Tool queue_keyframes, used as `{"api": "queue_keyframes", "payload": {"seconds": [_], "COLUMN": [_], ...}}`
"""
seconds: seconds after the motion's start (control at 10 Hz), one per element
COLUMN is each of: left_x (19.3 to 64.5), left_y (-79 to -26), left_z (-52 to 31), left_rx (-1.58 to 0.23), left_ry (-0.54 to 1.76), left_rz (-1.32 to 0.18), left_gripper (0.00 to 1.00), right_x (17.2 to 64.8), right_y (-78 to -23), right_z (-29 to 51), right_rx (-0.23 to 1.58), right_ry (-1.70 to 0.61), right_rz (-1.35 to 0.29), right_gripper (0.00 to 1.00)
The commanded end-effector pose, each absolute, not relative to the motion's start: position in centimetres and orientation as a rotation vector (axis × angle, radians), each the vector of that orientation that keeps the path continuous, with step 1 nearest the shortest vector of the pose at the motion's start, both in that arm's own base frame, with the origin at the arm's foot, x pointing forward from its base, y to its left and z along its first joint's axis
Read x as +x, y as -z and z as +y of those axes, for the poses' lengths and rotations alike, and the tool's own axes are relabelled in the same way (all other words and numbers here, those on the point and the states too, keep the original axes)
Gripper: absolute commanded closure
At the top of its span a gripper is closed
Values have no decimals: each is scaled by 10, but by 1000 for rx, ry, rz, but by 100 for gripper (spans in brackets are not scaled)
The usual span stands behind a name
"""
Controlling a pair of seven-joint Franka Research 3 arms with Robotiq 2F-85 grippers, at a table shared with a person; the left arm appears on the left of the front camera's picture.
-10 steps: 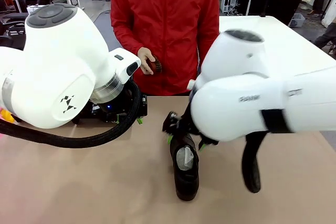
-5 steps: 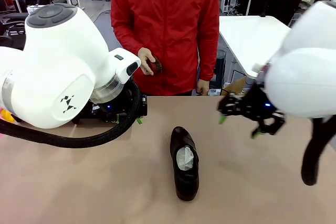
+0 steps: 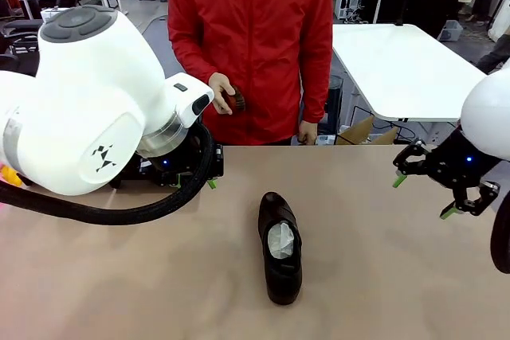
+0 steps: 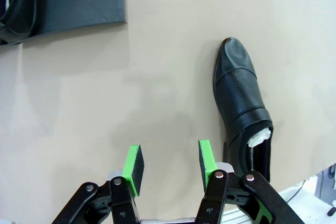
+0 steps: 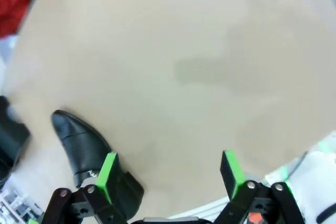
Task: Organize the shoes by placing them on the stand.
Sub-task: Place the Shoe from the middle of the table onto the Shoes Stand.
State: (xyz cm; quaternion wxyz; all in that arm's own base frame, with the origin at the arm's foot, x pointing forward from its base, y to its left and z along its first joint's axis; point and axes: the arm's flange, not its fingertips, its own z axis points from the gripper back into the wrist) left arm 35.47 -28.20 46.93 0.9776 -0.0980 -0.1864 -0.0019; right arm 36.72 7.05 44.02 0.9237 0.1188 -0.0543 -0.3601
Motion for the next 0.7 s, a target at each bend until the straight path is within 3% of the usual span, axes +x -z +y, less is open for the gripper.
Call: {"api": "queue_keyframes", "payload": {"seconds": [0.0,0.2,0.4,0.6], "left_x": [352,342,337,332], "left_y": [-446,-432,-431,-425], "left_z": [-316,-346,-367,-389], "left_rx": [-216,-226,-191,-168], "left_ry": [-54,-130,-168,-150], "left_rz": [-313,-248,-304,-260], "left_gripper": [43,43,43,43], "right_x": [365,365,365,365], "right_y": [-442,-442,-442,-442], "right_z": [85,85,85,85], "right_rx": [246,246,246,246], "right_ry": [689,689,689,689], "right_rz": [-122,-122,-122,-122], "right_gripper": [0,0,0,0]}}
